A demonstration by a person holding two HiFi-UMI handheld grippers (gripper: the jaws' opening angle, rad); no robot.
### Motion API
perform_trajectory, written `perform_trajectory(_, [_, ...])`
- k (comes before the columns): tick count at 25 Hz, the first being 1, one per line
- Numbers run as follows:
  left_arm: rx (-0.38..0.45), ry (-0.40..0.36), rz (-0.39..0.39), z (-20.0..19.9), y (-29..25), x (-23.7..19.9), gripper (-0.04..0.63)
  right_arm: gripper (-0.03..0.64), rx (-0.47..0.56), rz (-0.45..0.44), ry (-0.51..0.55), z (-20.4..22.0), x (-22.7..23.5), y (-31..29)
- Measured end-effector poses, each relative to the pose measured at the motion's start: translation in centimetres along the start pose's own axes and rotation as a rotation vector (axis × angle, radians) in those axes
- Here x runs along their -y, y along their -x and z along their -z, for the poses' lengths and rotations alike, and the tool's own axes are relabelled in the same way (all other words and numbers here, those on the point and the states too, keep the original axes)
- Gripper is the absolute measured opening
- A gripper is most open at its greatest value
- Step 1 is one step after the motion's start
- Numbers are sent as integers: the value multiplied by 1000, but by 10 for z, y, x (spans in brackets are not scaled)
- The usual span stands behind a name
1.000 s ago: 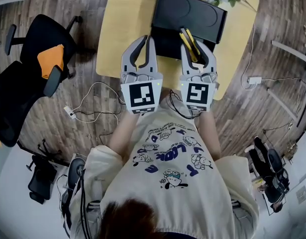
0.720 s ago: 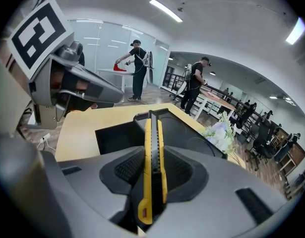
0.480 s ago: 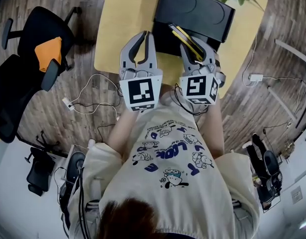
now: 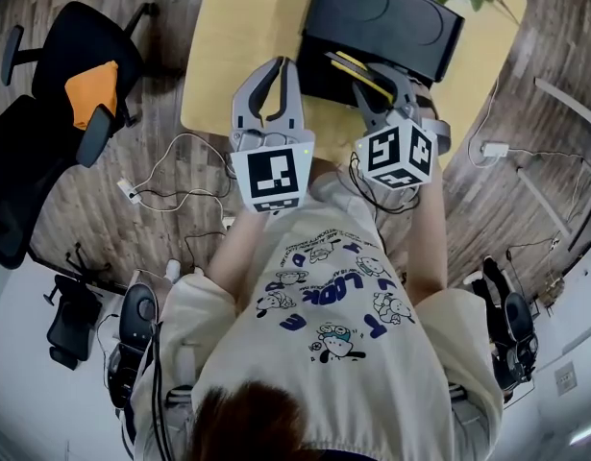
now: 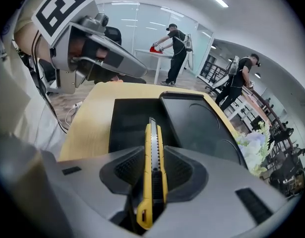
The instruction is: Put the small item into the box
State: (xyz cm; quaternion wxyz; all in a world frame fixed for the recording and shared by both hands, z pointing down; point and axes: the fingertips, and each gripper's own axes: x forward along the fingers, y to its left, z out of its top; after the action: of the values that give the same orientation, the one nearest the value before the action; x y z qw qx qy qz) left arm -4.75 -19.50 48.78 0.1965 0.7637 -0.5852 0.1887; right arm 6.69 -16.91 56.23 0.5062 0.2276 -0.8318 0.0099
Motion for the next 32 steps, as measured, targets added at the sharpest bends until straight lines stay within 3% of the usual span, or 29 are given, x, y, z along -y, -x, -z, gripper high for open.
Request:
perform_trajectory(5, [-6, 5, -9, 3, -2, -2, 25, 135, -59, -48, 10, 12, -5, -11])
perform_trajectory(12, [-7, 15, -12, 5, -3, -4, 25, 137, -94, -27, -23, 18, 0, -17])
perform_trajectory(21, [-4, 16, -20, 4, 0, -3, 25, 140, -12, -12, -107, 6, 4, -8])
perform_trajectory(26, [27, 12, -13, -7, 4, 1, 25, 88, 129, 3, -249, -17, 11, 18])
perform_trajectory(32, [113, -4, 5, -44, 13, 10, 25, 44, 390, 98, -468, -61, 36, 72])
